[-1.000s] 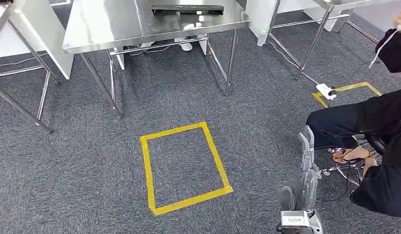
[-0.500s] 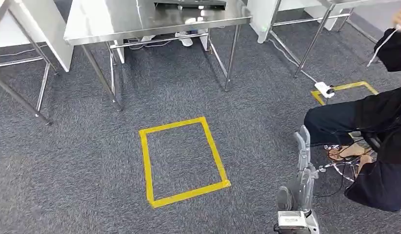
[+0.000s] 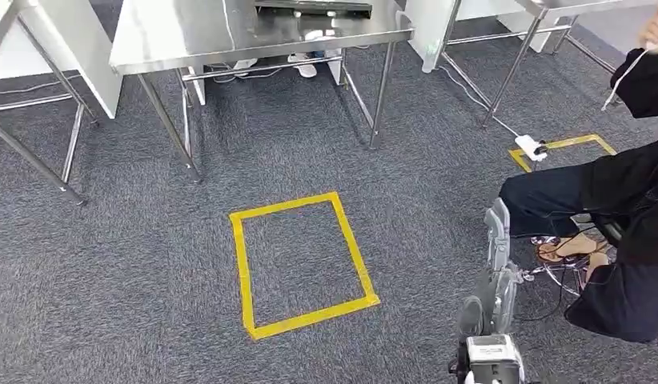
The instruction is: Take the parts from the cabinet and place them on the table.
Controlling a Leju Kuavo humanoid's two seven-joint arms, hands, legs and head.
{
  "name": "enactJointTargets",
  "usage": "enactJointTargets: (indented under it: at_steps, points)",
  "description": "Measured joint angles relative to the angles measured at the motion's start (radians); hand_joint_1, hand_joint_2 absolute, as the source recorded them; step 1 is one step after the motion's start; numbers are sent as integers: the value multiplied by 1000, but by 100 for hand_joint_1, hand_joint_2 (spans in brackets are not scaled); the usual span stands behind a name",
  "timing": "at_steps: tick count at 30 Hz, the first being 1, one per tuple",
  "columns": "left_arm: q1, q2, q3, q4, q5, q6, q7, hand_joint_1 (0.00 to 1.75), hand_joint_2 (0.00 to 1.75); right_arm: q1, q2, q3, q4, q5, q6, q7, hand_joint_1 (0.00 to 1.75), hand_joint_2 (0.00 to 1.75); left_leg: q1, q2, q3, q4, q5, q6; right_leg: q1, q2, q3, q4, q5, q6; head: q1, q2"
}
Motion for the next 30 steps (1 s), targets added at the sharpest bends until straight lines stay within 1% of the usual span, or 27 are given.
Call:
enactJointTargets:
  at_steps: [2,3,4,5,6,7,8,9,10,11,13,14,15,16,17,18,19,20,21,22,23,24,25,26,28,29,30]
  points:
    - [-1,1,0,0,0,0,0,0,0,-3,0,-3,3,-2,5,0,0,0,5,12,-7,0,3,-2,-5,3,-77,147,-66,-4,3,0]
    - [0,1,0,0,0,0,0,0,0,-3,0,-5,5,-3,5,0,0,0,5,17,-11,0,4,-4,-10,3,-113,219,-91,-1,3,0]
    - [0,1,0,0,0,0,1,0,0,-2,-1,-7,8,-4,6,0,0,0,6,25,-14,1,6,-7,-16,3,-135,262,-98,8,3,0]
    - [0,1,0,0,0,0,1,0,0,-2,-1,-10,10,-5,6,0,0,0,10,32,-15,2,7,-12,-23,3,-129,249,-85,22,3,0]
    - [0,-1,0,0,0,0,1,0,0,-2,-1,-13,13,-6,8,0,0,0,17,39,-15,3,6,-20,-30,1,-98,185,-53,39,2,0]
    - [0,-2,0,0,0,0,1,0,0,-3,-1,-14,14,-11,11,0,0,0,25,48,-14,7,4,-30,-37,-9,-47,86,-12,60,3,0]
    - [0,-2,0,0,0,-1,1,0,0,-4,-1,-14,14,-13,15,0,0,0,31,54,-15,14,1,-41,-44,-35,4,-9,23,77,3,0]
    - [0,3,0,-1,0,-1,1,0,0,-6,-1,-14,17,-14,16,0,0,0,22,60,-13,22,-4,-55,-44,-80,10,-29,27,76,3,0]
    - [1,4,0,-3,0,-1,1,0,0,-6,2,-14,19,-16,17,-1,0,0,24,66,-11,26,-10,-66,-32,-72,2,-33,35,61,5,0]
    - [0,6,0,-5,0,-1,0,0,0,-4,1,-14,21,-17,18,-2,0,0,19,71,-7,22,-8,-72,-33,-58,-4,-25,33,39,-1,0]
    - [-1,3,0,-5,1,-2,0,0,0,-4,2,-16,21,-16,20,-3,0,0,27,92,0,16,-5,-80,-32,-37,-10,-19,37,19,0,0]
    - [-1,2,0,-5,0,-2,0,0,0,-4,2,-16,21,-16,20,-3,0,0,34,94,-1,18,-9,-83,-35,-24,-2,-21,42,6,-2,0]
    - [-2,4,0,-5,0,-2,0,0,0,-4,4,-17,21,-16,20,-3,0,0,38,53,-10,47,-47,-83,-34,-14,-7,-21,47,-2,-2,0]
    - [-1,3,0,-5,0,-2,0,0,0,-6,5,-18,21,-16,20,-3,0,0,35,22,-35,108,-94,-80,-29,-4,-11,-20,51,-9,-3,0]
    - [0,3,0,-5,0,-2,0,0,0,-5,5,-18,21,-16,21,-3,0,0,31,1,-71,192,-140,-78,-24,6,-16,-20,54,-16,-4,0]
    - [1,5,0,-5,0,-2,0,0,0,-5,6,-18,22,-16,23,-4,0,0,27,-9,-114,283,-178,-75,-17,19,-21,-20,56,-21,-5,0]
    - [1,5,0,-5,0,-2,0,0,0,-4,6,-18,23,-16,23,-4,0,0,23,-10,-141,337,-193,-69,-9,33,-24,-20,58,-24,-5,0]
    - [2,5,0,-5,0,-2,0,0,0,-4,6,-19,24,-16,23,-4,0,0,18,-10,-145,343,-181,-60,-3,47,-25,-20,60,-28,-4,0]
    - [3,5,0,-5,1,-2,0,0,0,-4,6,-19,24,-16,23,-4,0,0,13,-12,-126,303,-148,-48,3,62,-25,-20,61,-29,-5,0]
    - [2,4,0,-5,0,-2,0,0,0,-5,6,-19,24,-16,24,-4,0,0,8,-21,-90,229,-104,-36,9,75,-24,-20,63,-31,-4,0]
    - [1,4,0,-5,0,-2,0,0,0,-5,6,-19,24,-16,28,-4,0,0,2,-43,-43,135,-58,-19,13,90,-23,-20,63,-31,-5,0]
    - [1,7,0,-6,0,-2,0,0,0,-6,7,-19,24,-16,30,-4,0,0,-3,-95,-10,69,-45,2,10,100,-22,-20,65,-34,-4,0]
    - [1,9,0,-6,0,-2,2,0,0,-9,9,-19,25,-16,33,-4,0,0,2,-105,-5,58,-51,4,22,108,-28,-19,66,-32,-1,0]
    - [1,8,0,-6,0,-1,2,0,0,-12,10,-19,26,-16,36,-4,0,0,-3,-95,-4,54,-48,0,11,119,-33,-18,70,-27,-6,0]
    - [-2,11,0,-7,1,-1,3,0,0,-12,11,-19,26,-16,39,-5,0,0,-10,-77,-3,50,-46,-1,4,138,-39,-21,76,-17,-5,0]
    - [-5,10,0,-7,1,-1,3,0,0,-13,11,-20,26,-17,40,-4,0,0,-7,-61,3,35,-38,-4,14,151,-53,-23,80,-9,-4,0]
    - [-6,7,0,-7,1,-1,3,0,0,-14,11,-21,26,-16,41,-4,0,0,0,-43,9,19,-26,-13,12,102,-52,-3,70,-12,-4,0]
